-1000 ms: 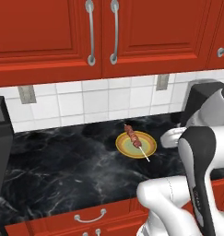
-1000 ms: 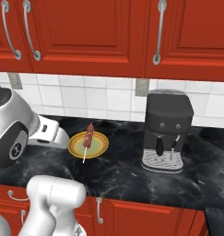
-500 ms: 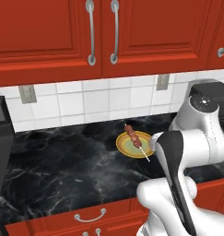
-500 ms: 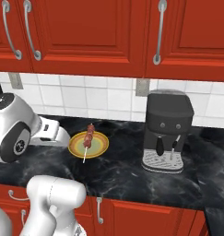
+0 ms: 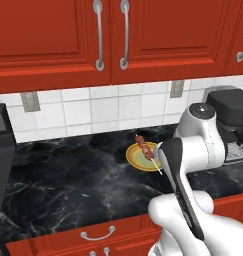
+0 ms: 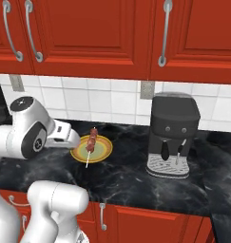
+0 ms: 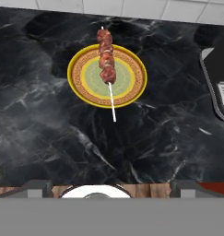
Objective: Place the cold items (potato and mushroom) from the fridge in one tupperware on the dining counter. Place the warm items (hot dog and kebab skewer) in the stove area in another tupperware.
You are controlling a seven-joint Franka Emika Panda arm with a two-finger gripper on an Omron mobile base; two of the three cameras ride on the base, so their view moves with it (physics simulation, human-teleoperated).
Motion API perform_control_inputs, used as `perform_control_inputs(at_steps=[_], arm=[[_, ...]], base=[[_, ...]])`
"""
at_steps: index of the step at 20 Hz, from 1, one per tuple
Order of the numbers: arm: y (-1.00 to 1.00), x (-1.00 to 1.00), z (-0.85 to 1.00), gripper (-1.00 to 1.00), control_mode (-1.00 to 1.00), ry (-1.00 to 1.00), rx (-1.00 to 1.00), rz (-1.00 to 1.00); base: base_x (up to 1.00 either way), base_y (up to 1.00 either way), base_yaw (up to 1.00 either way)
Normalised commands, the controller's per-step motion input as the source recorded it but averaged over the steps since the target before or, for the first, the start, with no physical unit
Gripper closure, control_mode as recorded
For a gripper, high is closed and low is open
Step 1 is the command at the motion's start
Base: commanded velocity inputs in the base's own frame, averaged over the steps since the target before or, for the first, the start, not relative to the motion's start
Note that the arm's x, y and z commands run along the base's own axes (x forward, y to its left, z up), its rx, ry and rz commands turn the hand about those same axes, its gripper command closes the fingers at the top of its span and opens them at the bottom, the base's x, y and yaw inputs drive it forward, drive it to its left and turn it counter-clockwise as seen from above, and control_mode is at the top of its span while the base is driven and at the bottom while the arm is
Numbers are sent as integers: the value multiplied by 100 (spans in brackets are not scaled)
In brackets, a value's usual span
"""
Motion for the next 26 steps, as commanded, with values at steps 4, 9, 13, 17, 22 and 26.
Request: perform_control_inputs(at_steps=[4, 9, 13, 17, 22, 26], arm=[[0, 46, -30, -100, -100, 5, 0, 1], [-1, 46, -31, -100, -100, 5, 0, 3], [-2, 46, -26, -100, -100, 3, 1, 4], [-3, 45, -29, -100, -100, 1, 1, 4], [-5, 40, -34, -100, -100, 1, 0, 3], [-6, 39, -32, -100, -100, 2, 0, 1]], base=[[0, 0, 0], [0, 0, 0], [0, 0, 0], [0, 0, 0], [0, 0, 0], [0, 0, 0]])
